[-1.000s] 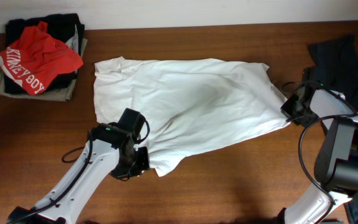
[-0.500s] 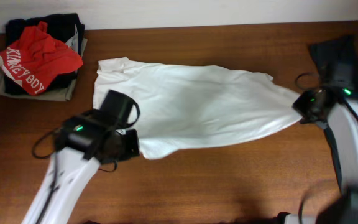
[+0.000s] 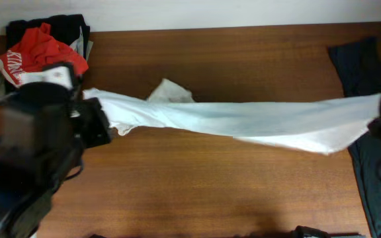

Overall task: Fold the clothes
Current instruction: 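Lift the T-shirt with both grippers and shake it out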

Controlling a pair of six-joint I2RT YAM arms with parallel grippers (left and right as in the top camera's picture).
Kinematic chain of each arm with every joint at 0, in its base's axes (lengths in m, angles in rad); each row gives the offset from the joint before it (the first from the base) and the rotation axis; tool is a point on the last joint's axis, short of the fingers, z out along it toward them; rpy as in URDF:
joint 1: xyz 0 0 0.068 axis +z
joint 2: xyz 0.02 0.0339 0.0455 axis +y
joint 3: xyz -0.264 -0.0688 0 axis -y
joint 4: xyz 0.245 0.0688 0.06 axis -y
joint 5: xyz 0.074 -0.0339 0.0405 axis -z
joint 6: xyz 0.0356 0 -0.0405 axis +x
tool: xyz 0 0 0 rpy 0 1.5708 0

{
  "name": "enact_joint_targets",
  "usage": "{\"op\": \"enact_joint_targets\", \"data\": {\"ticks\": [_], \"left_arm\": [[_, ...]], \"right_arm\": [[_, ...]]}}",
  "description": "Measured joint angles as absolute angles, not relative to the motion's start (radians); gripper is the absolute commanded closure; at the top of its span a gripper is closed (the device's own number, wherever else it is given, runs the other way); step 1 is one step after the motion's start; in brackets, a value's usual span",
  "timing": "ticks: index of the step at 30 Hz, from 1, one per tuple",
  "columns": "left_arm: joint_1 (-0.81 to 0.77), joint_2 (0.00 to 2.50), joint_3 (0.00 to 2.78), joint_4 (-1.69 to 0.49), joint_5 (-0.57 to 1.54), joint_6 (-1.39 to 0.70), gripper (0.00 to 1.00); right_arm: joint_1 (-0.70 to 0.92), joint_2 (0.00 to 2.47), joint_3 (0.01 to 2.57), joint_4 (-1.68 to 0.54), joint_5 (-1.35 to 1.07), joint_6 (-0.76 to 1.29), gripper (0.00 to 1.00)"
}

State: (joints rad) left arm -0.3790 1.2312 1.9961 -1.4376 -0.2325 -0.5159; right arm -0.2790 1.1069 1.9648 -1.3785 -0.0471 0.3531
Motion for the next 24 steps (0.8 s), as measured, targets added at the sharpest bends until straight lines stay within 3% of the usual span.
{"op": "enact_joint_targets", "data": {"ticks": [4,11,19,24], "left_arm": [[-0.379,1.217,2.075,-1.434,-0.279,-0.516,0.99],[-0.379,1.343,2.086,-1.376,-0.329,-0.496,0.99],[-0.306,1.729,2.082,-0.959,-0.332,-0.361,1.0],[-0.214,1.82,2.162,-0.842,-0.329,-0.264,0.99]], "right_arm": [[-0.279,1.14,2.115,-1.422,-0.047,0.324,0.96],[-0.279,1.288,2.13,-1.394,-0.097,0.31,0.96],[-0.279,1.565,2.123,-1.11,-0.165,0.315,0.96],[-0.279,1.594,2.134,-0.964,-0.21,0.319,0.96]]}}
